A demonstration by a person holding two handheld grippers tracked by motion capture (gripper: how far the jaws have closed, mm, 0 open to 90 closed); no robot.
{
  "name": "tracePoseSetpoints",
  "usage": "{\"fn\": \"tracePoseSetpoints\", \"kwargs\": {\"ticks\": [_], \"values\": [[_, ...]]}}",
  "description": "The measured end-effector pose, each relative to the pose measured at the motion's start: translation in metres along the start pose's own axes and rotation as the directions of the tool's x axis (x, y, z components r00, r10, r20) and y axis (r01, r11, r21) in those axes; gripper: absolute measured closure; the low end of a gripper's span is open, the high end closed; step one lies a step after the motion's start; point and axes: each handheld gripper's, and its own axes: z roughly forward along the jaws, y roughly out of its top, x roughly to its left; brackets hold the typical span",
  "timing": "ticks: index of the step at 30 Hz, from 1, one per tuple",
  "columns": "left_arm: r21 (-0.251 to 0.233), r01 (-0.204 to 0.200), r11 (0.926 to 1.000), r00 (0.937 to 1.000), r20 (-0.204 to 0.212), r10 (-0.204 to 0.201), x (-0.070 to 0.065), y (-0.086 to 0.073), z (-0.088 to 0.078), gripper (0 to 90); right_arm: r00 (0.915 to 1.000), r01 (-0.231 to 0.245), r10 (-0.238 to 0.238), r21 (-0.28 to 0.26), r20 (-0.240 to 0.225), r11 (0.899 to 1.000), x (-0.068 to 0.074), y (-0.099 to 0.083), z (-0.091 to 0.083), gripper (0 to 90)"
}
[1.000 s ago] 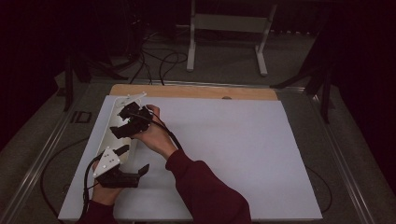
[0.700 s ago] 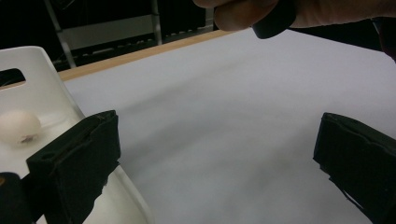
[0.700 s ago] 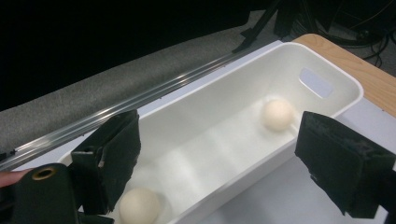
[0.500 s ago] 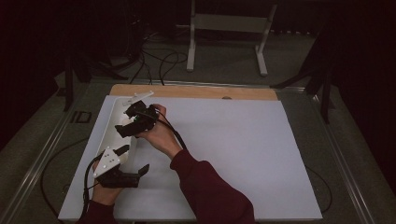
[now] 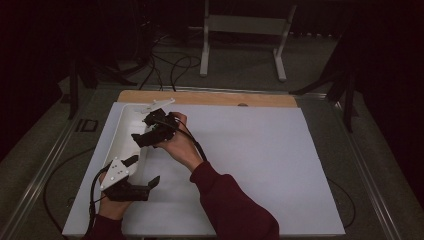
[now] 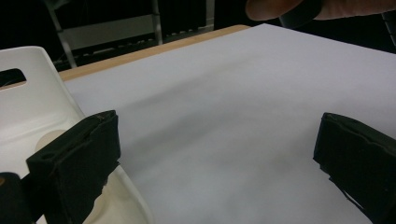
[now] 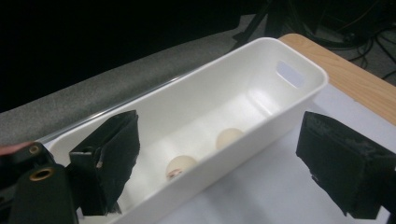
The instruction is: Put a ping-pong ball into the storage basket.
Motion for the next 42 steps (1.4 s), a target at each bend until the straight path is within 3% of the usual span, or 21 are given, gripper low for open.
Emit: {"fn": "tracePoseSetpoints", "kwargs": {"ticks": [21, 34, 42], "values": [[0.002, -0.001, 1.0, 1.0, -0.005, 0.001, -0.001, 0.0, 0.0, 1.3, 0.9956, -0.049, 0.052, -0.042, 0.078, 0.998, -0.036, -0.038, -0.057, 12.9], [0.004, -0.003, 1.0, 1.0, -0.005, 0.003, -0.002, 0.0, 0.001, 1.3, 0.9871, -0.094, 0.101, -0.061, 0.124, 0.994, -0.056, -0.072, -0.093, 12.5], [0.005, -0.004, 1.0, 1.0, -0.005, 0.004, -0.003, 0.001, 0.002, 1.2, 0.9774, -0.13, 0.14, -0.071, 0.158, 0.989, -0.071, -0.095, -0.113, 12.4]]}}
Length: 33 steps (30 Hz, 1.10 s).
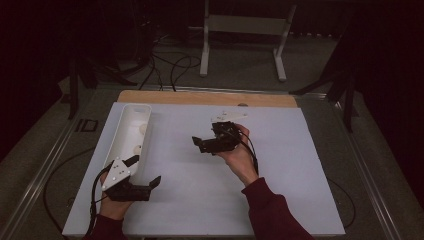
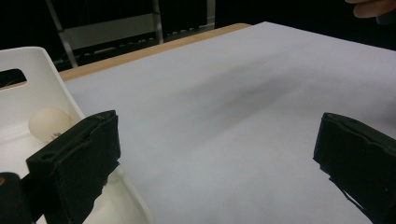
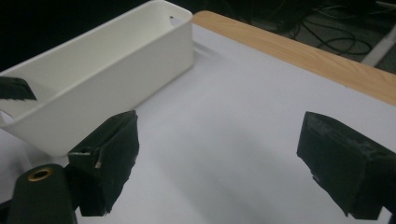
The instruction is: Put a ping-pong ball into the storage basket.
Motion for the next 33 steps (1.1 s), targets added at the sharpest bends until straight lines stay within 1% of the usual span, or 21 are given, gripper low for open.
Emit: {"fn": "tracePoseSetpoints", "kwargs": {"ticks": [4, 8, 9, 11, 16, 20, 27, 32, 33], "values": [[0.0, 0.0, 1.0, 1.0, -0.001, 0.0, 0.0, 0.0, 0.0, 1.2, 0.9996, -0.01, 0.01, 0.004, 0.028, 1.0, -0.009, -0.011, -0.009, 12.4], [0.001, 0.001, 1.0, 1.0, -0.002, -0.001, 0.0, 0.0, 0.0, 1.3, 0.9988, -0.02, 0.02, -0.003, 0.045, 1.0, -0.016, -0.02, -0.02, 12.4], [0.001, 0.001, 1.0, 1.0, -0.002, -0.001, 0.0, 0.0, 0.0, 1.3, 0.9988, -0.02, 0.02, -0.003, 0.045, 1.0, -0.016, -0.02, -0.02, 12.4], [0.001, 0.001, 1.0, 1.0, -0.003, -0.001, 0.0, 0.0, 0.0, 1.2, 0.9977, -0.016, 0.016, -0.004, 0.066, 1.0, -0.019, -0.025, -0.026, 12.4], [0.002, -0.001, 1.0, 1.0, -0.003, 0.001, 0.0, 0.0, 0.0, 1.2, 0.9965, -0.018, 0.019, -0.015, 0.081, 1.0, -0.023, -0.034, -0.037, 12.4], [0.003, 0.002, 1.0, 1.0, -0.005, -0.002, 0.0, 0.0, 0.0, 1.2, 0.9946, -0.017, 0.018, -0.01, 0.102, 1.0, -0.027, -0.041, -0.044, 12.2], [0.001, 0.007, 1.0, 1.0, -0.006, -0.007, 0.001, 0.001, 0.0, 1.2, 0.9915, -0.042, 0.046, -0.033, 0.122, 0.999, -0.033, -0.055, -0.062, 11.8], [0.003, 0.009, 1.0, 1.0, -0.004, -0.009, 0.001, 0.001, -0.001, 1.1, 0.9866, -0.019, 0.026, -0.046, 0.161, 0.999, -0.033, -0.063, -0.077, 11.5], [-0.002, 0.019, 0.9998, 0.9998, -0.001, -0.019, 0.002, 0.002, -0.001, 1.1, 0.9857, -0.012, 0.019, -0.043, 0.167, 0.999, -0.033, -0.064, -0.079, 11.5]]}}
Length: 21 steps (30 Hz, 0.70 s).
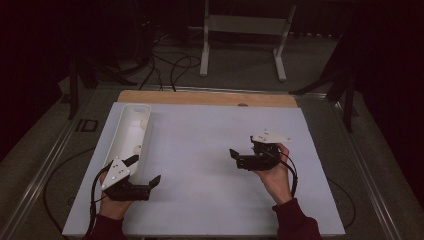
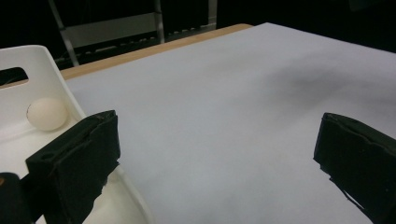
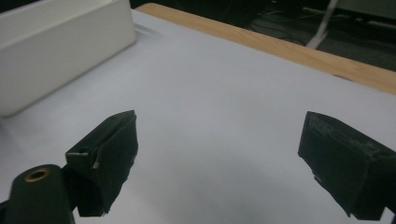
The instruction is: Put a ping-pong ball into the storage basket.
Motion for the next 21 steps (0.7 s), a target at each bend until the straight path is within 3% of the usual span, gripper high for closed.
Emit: {"fn": "tracePoseSetpoints", "kwargs": {"ticks": [3, 8, 13, 21], "values": [[0.0, 0.004, 1.0, 1.0, -0.006, -0.004, 0.0, 0.001, 0.0, 1.0, 0.9996, 0.022, -0.022, 0.0, 0.019, 1.0, -0.001, -0.004, -0.006, 11.5], [-0.003, 0.007, 1.0, 1.0, -0.002, -0.007, 0.0, 0.002, 0.0, 1.0, 0.9993, 0.016, -0.016, 0.004, 0.033, 1.0, -0.007, -0.018, -0.012, 11.5], [-0.002, -0.003, 1.0, 1.0, 0.006, 0.003, -0.002, 0.004, 0.003, 1.0, 0.9983, -0.024, 0.025, -0.019, 0.053, 1.0, -0.02, -0.042, -0.028, 11.0], [-0.024, 0.015, 0.9996, 0.9998, -0.012, -0.016, 0.002, 0.007, 0.0, 1.1, 0.9974, -0.021, 0.026, -0.079, 0.067, 0.997, -0.024, -0.069, -0.044, 11.2]]}}
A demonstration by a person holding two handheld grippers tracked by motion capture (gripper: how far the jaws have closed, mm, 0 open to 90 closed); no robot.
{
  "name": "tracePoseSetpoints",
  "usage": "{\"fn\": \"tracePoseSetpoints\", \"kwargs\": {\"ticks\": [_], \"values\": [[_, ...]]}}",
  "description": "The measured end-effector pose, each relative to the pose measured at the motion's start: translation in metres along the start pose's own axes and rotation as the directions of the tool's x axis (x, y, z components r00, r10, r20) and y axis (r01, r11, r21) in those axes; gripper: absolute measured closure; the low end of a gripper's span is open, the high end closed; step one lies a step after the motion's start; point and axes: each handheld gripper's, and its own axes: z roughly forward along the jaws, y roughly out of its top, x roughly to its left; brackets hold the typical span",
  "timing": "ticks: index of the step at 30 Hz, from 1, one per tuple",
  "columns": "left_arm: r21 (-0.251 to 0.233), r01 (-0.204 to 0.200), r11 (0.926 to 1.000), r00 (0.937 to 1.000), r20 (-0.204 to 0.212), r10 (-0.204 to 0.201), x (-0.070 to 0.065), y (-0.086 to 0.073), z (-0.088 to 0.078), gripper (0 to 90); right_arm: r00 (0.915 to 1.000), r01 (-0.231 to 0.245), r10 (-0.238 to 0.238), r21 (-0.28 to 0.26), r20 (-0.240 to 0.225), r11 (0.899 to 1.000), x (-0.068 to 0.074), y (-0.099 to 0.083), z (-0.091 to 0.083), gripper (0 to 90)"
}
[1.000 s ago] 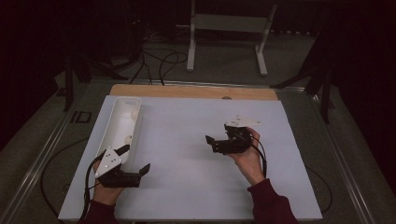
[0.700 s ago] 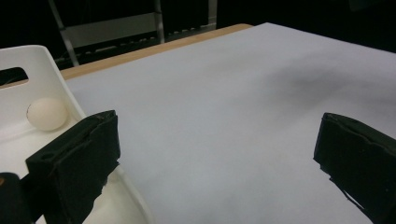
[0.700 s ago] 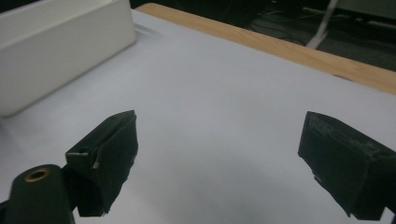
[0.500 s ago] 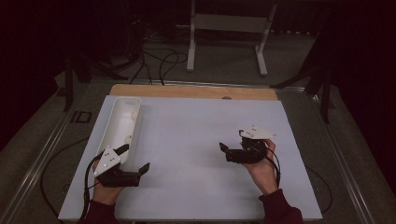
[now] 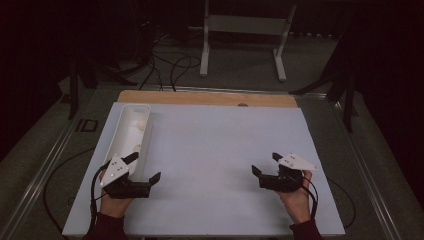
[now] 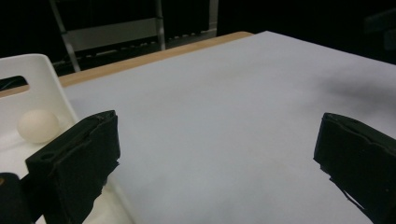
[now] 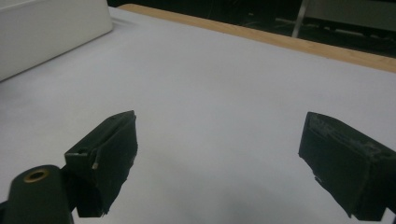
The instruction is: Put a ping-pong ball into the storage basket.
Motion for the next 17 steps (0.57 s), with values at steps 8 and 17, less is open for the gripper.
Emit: {"fn": "tracePoseSetpoints", "kwargs": {"ticks": [8, 17], "values": [[-0.019, 0.014, 0.9997, 0.9996, -0.023, -0.015, 0.006, 0.002, -0.004, 1.0, 1.0, 0.007, -0.007, -0.061, 0.004, 0.998, 0.001, -0.009, -0.013, 11.2], [-0.025, 0.022, 0.9994, 0.999, -0.039, -0.023, 0.011, 0.002, -0.005, 1.1, 0.9999, 0.015, -0.015, -0.079, 0.005, 0.997, 0.003, -0.016, -0.017, 11.1]]}}
